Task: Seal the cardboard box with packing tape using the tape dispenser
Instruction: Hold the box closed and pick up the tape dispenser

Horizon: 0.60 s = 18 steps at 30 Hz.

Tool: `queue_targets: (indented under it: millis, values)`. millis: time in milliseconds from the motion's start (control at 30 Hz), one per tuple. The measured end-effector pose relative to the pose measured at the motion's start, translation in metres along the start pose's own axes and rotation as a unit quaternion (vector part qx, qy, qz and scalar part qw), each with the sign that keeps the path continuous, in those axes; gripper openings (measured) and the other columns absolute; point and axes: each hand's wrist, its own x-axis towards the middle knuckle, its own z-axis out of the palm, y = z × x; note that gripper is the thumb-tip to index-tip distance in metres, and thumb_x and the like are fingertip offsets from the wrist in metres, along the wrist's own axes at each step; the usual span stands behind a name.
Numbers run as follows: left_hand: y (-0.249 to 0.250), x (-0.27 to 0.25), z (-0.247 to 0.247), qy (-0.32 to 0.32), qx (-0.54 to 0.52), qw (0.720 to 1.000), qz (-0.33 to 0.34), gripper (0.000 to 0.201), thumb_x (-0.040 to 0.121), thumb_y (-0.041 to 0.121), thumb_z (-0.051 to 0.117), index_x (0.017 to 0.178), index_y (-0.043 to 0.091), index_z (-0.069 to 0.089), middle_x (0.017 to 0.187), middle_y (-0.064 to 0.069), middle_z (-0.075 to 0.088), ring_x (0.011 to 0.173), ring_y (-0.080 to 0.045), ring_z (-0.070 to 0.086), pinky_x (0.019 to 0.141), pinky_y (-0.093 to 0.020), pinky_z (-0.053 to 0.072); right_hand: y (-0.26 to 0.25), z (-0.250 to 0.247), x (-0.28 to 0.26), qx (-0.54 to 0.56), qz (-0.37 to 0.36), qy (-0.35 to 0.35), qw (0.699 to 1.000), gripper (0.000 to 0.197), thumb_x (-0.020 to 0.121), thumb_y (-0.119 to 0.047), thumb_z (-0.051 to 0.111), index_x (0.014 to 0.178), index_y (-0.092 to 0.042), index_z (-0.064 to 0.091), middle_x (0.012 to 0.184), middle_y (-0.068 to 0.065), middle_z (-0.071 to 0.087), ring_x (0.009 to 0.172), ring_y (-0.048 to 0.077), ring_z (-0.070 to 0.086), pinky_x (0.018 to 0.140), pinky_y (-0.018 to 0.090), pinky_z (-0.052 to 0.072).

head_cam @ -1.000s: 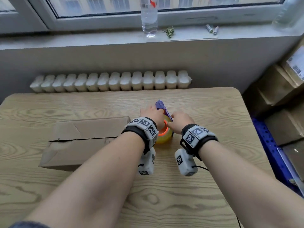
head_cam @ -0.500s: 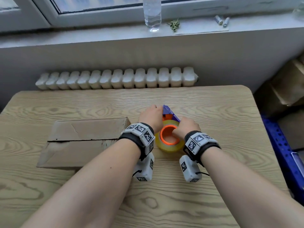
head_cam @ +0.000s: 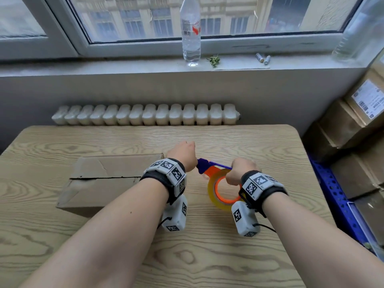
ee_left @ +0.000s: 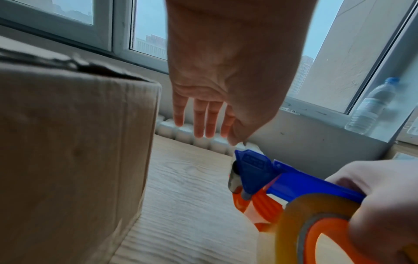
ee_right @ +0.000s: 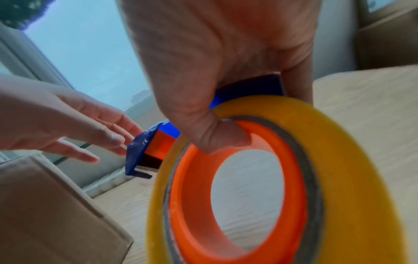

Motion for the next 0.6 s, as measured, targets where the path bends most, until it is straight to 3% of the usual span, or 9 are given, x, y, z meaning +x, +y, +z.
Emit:
queue_targets:
  millis: [67,200,300,433,500,600]
  values:
    - [-0.005,-0.007,-0.007,0.015,-0.010,1.000,0.002,0.043,0.093,0.016,0.043,0.136,0.011,0.044,0.140,-0.009,0.045,0.125,-0.028,0.049,0.101,-0.043,0.044,-0.002,-0.007,-0.012,-0.005,-0.008,0.031,0.999,0.013,0.074,-0.020,0.054,0.085,-0.014,0.059,0.086,0.007,0.057,0.090,0.026,0.051,0.066,0.029,0.043]
    - [-0.019,-0.025,-0.025,0.048,-0.021,0.999,0.001,0.041,0.095,0.012,0.039,0.135,0.008,0.047,0.140,-0.013,0.047,0.126,-0.029,0.049,0.103,-0.040,0.043,-0.012,-0.024,-0.039,0.052,-0.013,0.078,0.995,0.023,0.074,-0.017,0.059,0.096,-0.016,0.057,0.075,0.001,0.055,0.078,0.024,0.056,0.066,0.028,0.043]
    - [-0.029,-0.041,-0.043,0.081,-0.041,0.996,0.005,0.037,0.096,0.013,0.037,0.129,0.005,0.052,0.133,-0.015,0.053,0.122,-0.031,0.053,0.099,-0.039,0.044,-0.028,-0.038,-0.061,0.059,-0.037,0.113,0.991,0.030,0.070,-0.015,0.058,0.100,-0.015,0.054,0.084,0.004,0.059,0.081,0.026,0.056,0.069,0.029,0.045]
    - [-0.048,-0.067,-0.076,0.109,-0.122,0.986,-0.004,0.033,0.098,0.018,0.036,0.108,0.000,0.062,0.116,-0.019,0.063,0.108,-0.034,0.058,0.084,-0.036,0.045,-0.058,-0.054,-0.092,0.071,-0.080,0.152,0.983,0.034,0.069,-0.012,0.057,0.102,-0.017,0.049,0.090,0.005,0.059,0.084,0.028,0.056,0.075,0.031,0.049]
    - [-0.062,-0.081,-0.091,0.088,-0.169,0.982,-0.002,0.038,0.100,0.017,0.032,0.098,-0.002,0.064,0.109,-0.021,0.067,0.101,-0.035,0.062,0.082,-0.036,0.047,-0.075,-0.060,-0.105,0.072,-0.100,0.169,0.978,0.036,0.068,-0.012,0.057,0.103,-0.017,0.049,0.089,0.004,0.057,0.083,0.027,0.055,0.073,0.030,0.047]
    - [-0.084,-0.096,-0.102,0.041,-0.320,0.946,-0.015,0.038,0.100,0.018,0.032,0.073,0.007,0.056,0.085,-0.015,0.069,0.073,-0.028,0.064,0.063,-0.030,0.046,-0.101,-0.064,-0.123,0.075,-0.124,0.184,0.972,0.034,0.069,-0.010,0.057,0.101,-0.016,0.048,0.091,0.004,0.057,0.084,0.025,0.054,0.070,0.030,0.044]
